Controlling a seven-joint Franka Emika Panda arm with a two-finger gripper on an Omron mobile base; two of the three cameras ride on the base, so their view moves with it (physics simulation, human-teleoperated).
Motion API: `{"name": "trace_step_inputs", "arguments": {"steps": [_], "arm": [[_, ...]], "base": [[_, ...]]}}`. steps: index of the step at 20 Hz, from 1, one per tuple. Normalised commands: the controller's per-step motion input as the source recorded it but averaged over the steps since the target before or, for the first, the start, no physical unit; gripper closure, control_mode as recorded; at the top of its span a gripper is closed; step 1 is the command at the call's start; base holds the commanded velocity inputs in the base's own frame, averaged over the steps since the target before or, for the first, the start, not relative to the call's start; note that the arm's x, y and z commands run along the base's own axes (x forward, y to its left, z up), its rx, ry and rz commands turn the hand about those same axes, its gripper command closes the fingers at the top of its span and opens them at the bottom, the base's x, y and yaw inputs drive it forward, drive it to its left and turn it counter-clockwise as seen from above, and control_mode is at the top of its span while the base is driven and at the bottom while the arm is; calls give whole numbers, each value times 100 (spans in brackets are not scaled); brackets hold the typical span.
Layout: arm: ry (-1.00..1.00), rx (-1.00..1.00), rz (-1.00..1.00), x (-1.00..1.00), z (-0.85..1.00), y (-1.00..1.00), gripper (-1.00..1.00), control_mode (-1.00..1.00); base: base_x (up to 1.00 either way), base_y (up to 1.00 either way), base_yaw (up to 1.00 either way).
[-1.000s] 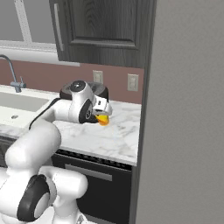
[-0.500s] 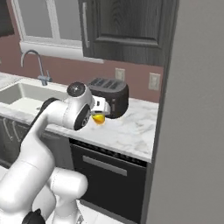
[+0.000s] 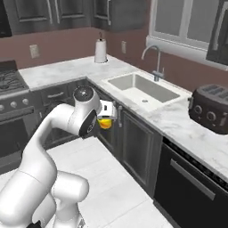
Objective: Place the pitcher and cup on the dining counter for serving.
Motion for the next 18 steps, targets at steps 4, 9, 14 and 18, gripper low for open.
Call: {"name": "trace_step_inputs", "arguments": {"steps": [4,9,14,18], "arm": [[0,0,0,0,0,0,100,100],[0,0,0,0,0,0,100,100],[0,0,0,0,0,0,100,100],[0,0,0,0,0,0,100,100]], "base": [[-37,79,91],[-30,79,90],[-29,74,90],[-27,66,92]]}}
